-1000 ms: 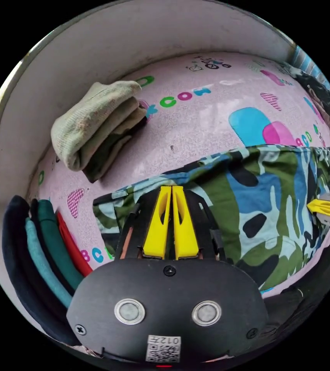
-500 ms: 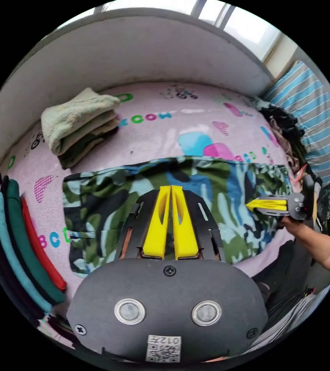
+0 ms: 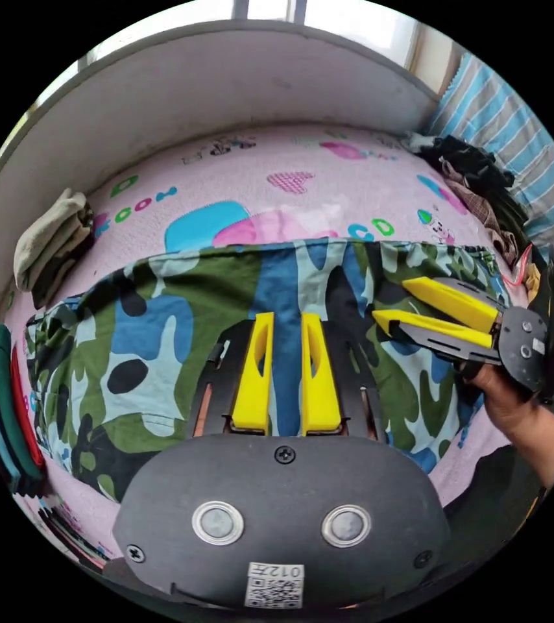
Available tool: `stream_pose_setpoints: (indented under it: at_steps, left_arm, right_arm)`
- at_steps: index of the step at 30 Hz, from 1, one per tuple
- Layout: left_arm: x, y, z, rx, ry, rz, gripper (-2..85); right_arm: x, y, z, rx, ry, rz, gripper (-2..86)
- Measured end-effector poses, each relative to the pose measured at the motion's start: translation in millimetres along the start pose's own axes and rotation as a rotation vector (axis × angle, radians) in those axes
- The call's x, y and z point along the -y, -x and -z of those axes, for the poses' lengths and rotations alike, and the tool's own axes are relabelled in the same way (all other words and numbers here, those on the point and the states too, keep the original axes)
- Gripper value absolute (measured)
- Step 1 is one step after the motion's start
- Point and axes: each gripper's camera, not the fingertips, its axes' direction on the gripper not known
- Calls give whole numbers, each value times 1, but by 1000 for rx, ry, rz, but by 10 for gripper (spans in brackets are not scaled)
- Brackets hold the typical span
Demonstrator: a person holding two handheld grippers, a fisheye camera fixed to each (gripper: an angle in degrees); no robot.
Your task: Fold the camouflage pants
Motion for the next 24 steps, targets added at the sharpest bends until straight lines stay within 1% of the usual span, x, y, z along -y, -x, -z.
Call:
stream_pose_setpoints:
  at_steps: [4,7,8,9,12,16,18,19,20,21,22,24]
  left_arm:
    - [-6,-19,3,79,-45,-50,49]
    - [-7,-28,5,109,-58,-70,45]
    - [-7,-27,6,94,-58,-60,42]
    - [-6,-22,6,77,-58,-35,38]
    - [-3,-15,7,19,-55,-1,30]
    - [2,-16,10,17,-45,-4,19]
    - [13,-19,16,-6,40,11,11]
    - [15,-23,20,-40,34,-11,9]
    - [14,-32,34,-125,-32,-63,8]
    - [13,-44,45,-171,-101,-99,7]
    - [13,-50,47,-162,-115,-103,7]
    - [15,-70,36,-118,-76,-81,6]
  right_arm:
    - [7,1,15,14,-1,2,137]
    - [5,-6,28,4,7,85,155]
    - [5,-12,31,-2,7,70,162]
    - [4,-25,36,38,18,47,166]
    - [5,-32,48,43,13,72,161]
    - [15,-37,65,61,32,62,157]
    - [18,-46,79,58,73,28,148]
    - [14,-55,95,53,28,0,137]
    - [11,-60,103,38,-1,-11,135]
    - [4,-69,117,-12,-46,-37,129]
    - [0,-80,123,-64,-58,-67,132]
    - [-5,-96,124,-87,-23,-103,134]
